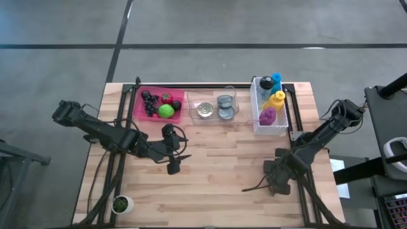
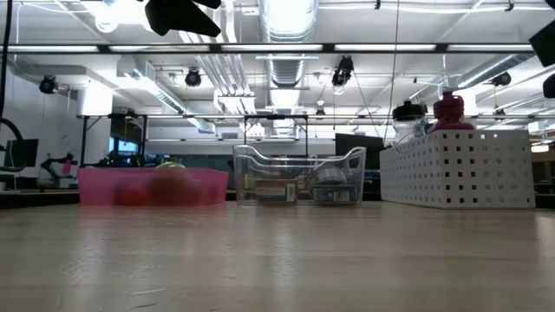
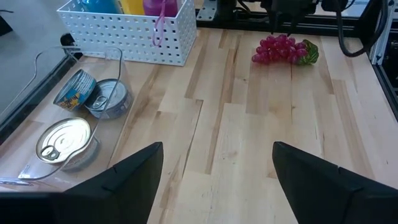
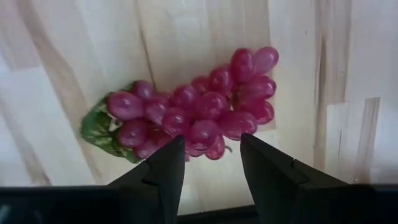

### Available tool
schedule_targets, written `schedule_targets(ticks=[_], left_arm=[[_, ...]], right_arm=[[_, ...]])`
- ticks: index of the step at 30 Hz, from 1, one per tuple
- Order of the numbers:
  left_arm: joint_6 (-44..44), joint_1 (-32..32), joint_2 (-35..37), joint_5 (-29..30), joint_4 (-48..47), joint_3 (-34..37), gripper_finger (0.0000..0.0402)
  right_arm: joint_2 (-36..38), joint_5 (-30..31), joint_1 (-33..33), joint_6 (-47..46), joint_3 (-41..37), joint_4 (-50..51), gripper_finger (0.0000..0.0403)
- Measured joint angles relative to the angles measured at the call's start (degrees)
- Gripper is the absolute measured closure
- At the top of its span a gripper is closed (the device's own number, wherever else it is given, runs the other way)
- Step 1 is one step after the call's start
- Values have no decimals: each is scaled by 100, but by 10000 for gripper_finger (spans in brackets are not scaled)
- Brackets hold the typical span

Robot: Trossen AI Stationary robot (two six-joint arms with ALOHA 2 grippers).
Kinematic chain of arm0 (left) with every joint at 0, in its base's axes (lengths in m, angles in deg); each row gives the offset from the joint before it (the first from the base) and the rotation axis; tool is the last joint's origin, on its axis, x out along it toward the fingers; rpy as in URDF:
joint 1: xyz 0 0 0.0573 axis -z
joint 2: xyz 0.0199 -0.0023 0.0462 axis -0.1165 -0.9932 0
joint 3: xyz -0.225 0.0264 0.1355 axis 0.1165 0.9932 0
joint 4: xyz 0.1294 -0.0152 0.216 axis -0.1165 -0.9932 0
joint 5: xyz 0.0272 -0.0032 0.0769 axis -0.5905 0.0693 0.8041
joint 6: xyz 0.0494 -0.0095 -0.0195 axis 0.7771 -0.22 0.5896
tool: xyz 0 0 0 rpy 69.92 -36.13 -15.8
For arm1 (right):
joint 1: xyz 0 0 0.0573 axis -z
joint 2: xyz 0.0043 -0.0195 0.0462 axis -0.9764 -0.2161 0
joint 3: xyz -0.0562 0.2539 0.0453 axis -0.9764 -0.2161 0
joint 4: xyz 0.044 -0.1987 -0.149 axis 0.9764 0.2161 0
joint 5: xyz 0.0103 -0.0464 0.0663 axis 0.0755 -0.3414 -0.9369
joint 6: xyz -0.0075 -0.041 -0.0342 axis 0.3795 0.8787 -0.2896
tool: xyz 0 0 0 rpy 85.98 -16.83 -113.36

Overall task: Pick & Place Food Item
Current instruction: Put the grapes into the pink bin

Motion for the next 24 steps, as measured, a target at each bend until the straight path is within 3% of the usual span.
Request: schedule_targets(ticks=[9, 21, 24], left_arm=[[0, -2, 0, 1, 2, 0, 84], [0, 0, 0, 2, 15, 0, 85], [-2, 0, 0, 0, 15, 0, 90]], right_arm=[[0, 7, -39, 57, -249, -285, 277], [0, 48, -37, 260, -137, -726, 381], [0, 68, -37, 262, -137, -716, 391]])
